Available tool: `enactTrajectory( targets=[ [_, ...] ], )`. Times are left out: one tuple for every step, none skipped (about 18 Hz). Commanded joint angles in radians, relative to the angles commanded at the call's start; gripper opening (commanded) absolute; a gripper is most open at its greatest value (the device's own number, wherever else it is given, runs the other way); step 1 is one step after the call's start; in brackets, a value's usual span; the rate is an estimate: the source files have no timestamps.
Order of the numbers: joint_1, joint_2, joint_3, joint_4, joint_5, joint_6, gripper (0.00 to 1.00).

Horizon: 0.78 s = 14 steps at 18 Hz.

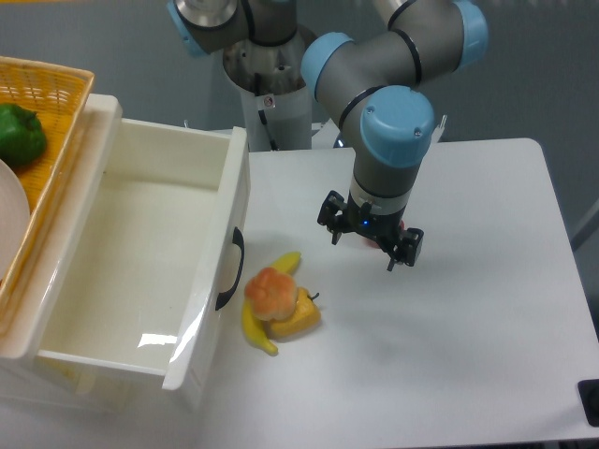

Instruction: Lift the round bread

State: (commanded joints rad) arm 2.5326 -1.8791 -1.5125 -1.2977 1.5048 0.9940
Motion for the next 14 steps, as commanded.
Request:
enactTrajectory(
  targets=[
    [0.0,0.0,0.002,0.0,0.0,0.0,1.0],
    [0.0,0.0,0.0,0.0,0.002,0.0,1.0],
    [0.0,0.0,0.002,0.0,0.0,-0.002,1.0],
    [0.0,0.002,0.002,0.0,-0.002,-0.002,1.0],
    [-0.002,0.0,0.002,0.005,-0.003,-0.003,1.0],
    [-0.003,0.0,-0.003,0.006,-0.003,-0.005,1.0],
    [-0.005,-0.002,-0.005,0.011,-0.003,-0.008,1.0],
    [-0.006,-0.003,-0.009,0.012,-0.003,-0.009,1.0],
    [-0.006,-0.005,-0.015,0.012,-0.003,-0.011,1.0],
    [-0.006,-0.008,-0.02,0.012,-0.003,-0.011,1.0],
    [-0.006,-0.008,-0.024,0.011,-0.003,-0.017,1.0],
    [-0.006,-0.008,-0.034,0.012,-0.003,-0.021,1.0],
    [-0.006,-0.006,-0.041,0.017,-0.005,-0.021,1.0],
    [-0.006,-0.006,-0.052,0.032,-0.005,-0.025,1.0]
  ],
)
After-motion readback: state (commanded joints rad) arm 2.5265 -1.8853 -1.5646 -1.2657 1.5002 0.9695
